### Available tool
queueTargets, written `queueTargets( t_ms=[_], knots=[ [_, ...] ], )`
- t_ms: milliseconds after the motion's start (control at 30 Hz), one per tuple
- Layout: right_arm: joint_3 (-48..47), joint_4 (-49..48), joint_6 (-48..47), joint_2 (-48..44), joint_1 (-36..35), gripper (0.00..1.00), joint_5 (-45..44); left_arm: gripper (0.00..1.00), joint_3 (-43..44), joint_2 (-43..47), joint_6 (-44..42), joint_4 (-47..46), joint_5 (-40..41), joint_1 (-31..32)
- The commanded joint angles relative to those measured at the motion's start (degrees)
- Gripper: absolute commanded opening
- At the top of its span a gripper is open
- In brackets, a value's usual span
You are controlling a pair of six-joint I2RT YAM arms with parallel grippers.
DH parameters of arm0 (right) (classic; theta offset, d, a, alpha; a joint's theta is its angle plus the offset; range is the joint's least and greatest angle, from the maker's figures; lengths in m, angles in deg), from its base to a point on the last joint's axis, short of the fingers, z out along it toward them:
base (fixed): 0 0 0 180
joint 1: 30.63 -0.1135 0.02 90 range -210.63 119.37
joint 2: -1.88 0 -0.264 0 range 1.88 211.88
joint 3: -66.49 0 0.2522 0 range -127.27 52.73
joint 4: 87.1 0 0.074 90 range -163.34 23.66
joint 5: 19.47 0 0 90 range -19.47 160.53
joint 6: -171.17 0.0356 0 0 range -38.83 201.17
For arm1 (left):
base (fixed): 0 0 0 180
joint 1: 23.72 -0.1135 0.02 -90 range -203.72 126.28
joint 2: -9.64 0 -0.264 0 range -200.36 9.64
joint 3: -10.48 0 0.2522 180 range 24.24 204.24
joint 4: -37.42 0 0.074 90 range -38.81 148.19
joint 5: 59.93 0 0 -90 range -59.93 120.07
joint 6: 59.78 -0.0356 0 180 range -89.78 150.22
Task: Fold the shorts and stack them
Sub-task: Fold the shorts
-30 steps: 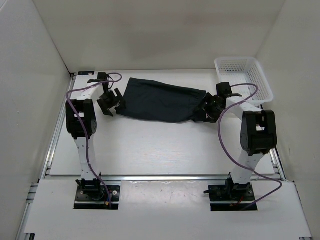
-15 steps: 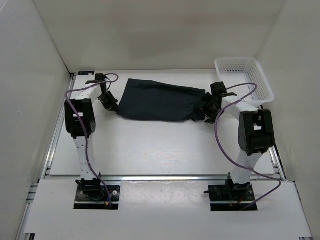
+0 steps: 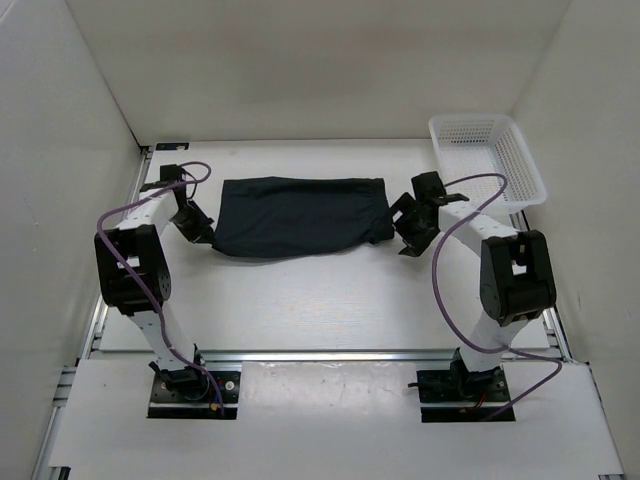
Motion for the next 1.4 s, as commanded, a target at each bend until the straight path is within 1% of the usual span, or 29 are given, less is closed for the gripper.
queueTargets(
  t_ms=[0,67,100,233,367,400,467,567,600,667,700,767,800,933,1033,1100,1300,1333,1367],
  knots=[
    [-0.4,-6.3,3.7,2.0,-3.6,0.96,4.4,0.10,-1.8,4.6,-0.6,-1.3,0.9,0.3],
    [0.3,-8.7,4.5,2.0,-4.1,0.96,4.4,0.10,-2.4,5.1,-1.1,-1.3,0.9,0.3],
    [0.3,-11.9,4.5,2.0,-4.1,0.96,4.4,0.10,-2.4,5.1,-1.1,-1.3,1.4,0.3],
    [0.3,-13.9,5.7,4.6,-4.1,0.96,2.6,0.10,-2.4,5.6,-1.6,-1.3,1.4,-0.2],
    [0.3,-16.1,6.2,6.0,-4.1,0.89,-0.6,0.10,-2.4,5.6,-2.1,-1.3,0.9,-0.2],
    [0.3,-16.1,6.2,6.8,-4.1,0.83,-1.9,0.10,-2.4,5.0,-2.1,-1.3,0.9,-0.2],
    [-0.4,-14.5,6.2,8.1,-4.1,0.78,-2.7,0.10,-2.9,5.0,-2.1,-1.3,0.9,-0.8],
    [0.3,-15.1,6.2,8.8,-4.1,0.65,-4.9,0.10,-2.9,4.5,-2.1,-1.3,0.2,-1.3],
    [0.3,-15.1,5.6,8.8,-4.1,0.53,-5.6,0.10,-2.9,4.5,-2.1,-1.3,-0.3,-2.1],
    [0.3,-13.2,4.1,9.4,-4.1,0.36,-6.1,0.10,-2.9,4.0,-2.1,-1.3,-1.0,-2.8],
    [-0.2,-12.5,4.1,9.4,-4.1,0.19,-7.6,0.10,-2.9,3.4,-2.1,-1.3,-1.0,-2.8],
    [-0.2,-11.8,2.5,9.4,-4.1,0.04,-8.3,0.10,-2.9,3.4,-2.7,-1.3,-1.0,-3.3],
    [-0.2,-10.9,2.5,9.4,-4.1,0.00,-8.3,0.10,-2.9,3.4,-2.7,-1.3,-1.0,-3.3],
    [1.0,-7.2,0.9,6.4,-4.6,0.00,-8.9,0.10,-2.9,4.6,-2.7,-1.3,-1.6,-3.3],
    [3.3,-2.6,0.1,2.4,-4.6,0.00,-10.8,0.10,-5.3,6.6,-2.7,-1.3,-1.6,-3.3],
    [7.7,-0.4,-0.5,-0.3,-5.2,0.00,-11.4,0.10,-6.9,8.6,-2.7,-1.3,-1.6,-3.3],
    [23.3,0.9,-0.5,-14.4,-5.9,0.00,-11.9,0.10,-15.3,13.6,-3.8,-1.3,-1.6,-3.3],
    [24.8,2.3,-0.5,-16.2,-6.4,0.03,-11.9,0.10,-17.1,15.4,-3.8,-1.3,-1.6,-3.3],
    [27.3,2.3,-0.5,-18.0,-6.4,0.16,-11.9,0.10,-17.9,16.3,-3.8,-1.3,-1.6,-3.3]
  ],
)
